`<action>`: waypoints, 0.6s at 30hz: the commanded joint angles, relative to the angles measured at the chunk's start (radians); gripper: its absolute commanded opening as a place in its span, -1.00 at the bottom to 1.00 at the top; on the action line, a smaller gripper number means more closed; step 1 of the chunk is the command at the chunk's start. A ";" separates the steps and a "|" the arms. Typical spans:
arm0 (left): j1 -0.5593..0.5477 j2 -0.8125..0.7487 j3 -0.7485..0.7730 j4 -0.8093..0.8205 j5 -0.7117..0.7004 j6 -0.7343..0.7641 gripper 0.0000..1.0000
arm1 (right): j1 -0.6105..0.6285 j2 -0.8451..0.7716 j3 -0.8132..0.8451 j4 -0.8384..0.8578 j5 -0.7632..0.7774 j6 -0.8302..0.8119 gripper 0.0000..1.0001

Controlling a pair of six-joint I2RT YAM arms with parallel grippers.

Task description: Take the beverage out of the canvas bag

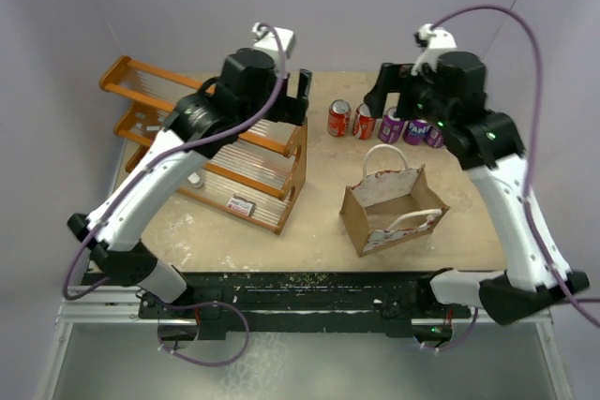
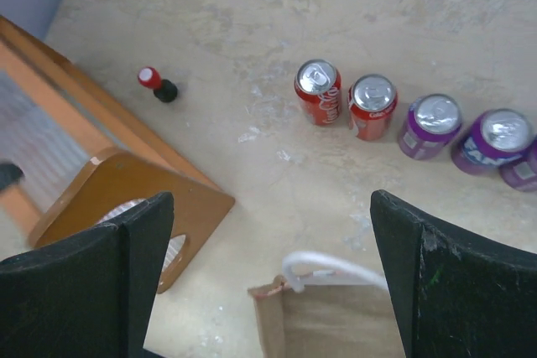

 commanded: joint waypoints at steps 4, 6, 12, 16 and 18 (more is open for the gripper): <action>0.003 -0.333 -0.014 -0.069 -0.135 -0.053 0.98 | -0.008 -0.273 0.141 -0.231 0.100 -0.020 0.99; 0.002 -0.431 -0.039 -0.083 -0.144 -0.076 0.99 | -0.009 -0.326 0.159 -0.298 0.134 -0.035 1.00; 0.002 -0.619 -0.097 -0.072 -0.111 -0.127 0.98 | -0.009 -0.423 0.188 -0.406 0.177 -0.032 0.99; 0.002 -0.652 -0.079 -0.103 -0.102 -0.141 0.98 | -0.008 -0.458 0.183 -0.405 0.161 -0.003 1.00; 0.003 -0.651 -0.058 -0.139 -0.124 -0.151 0.98 | -0.008 -0.464 0.177 -0.398 0.146 0.007 1.00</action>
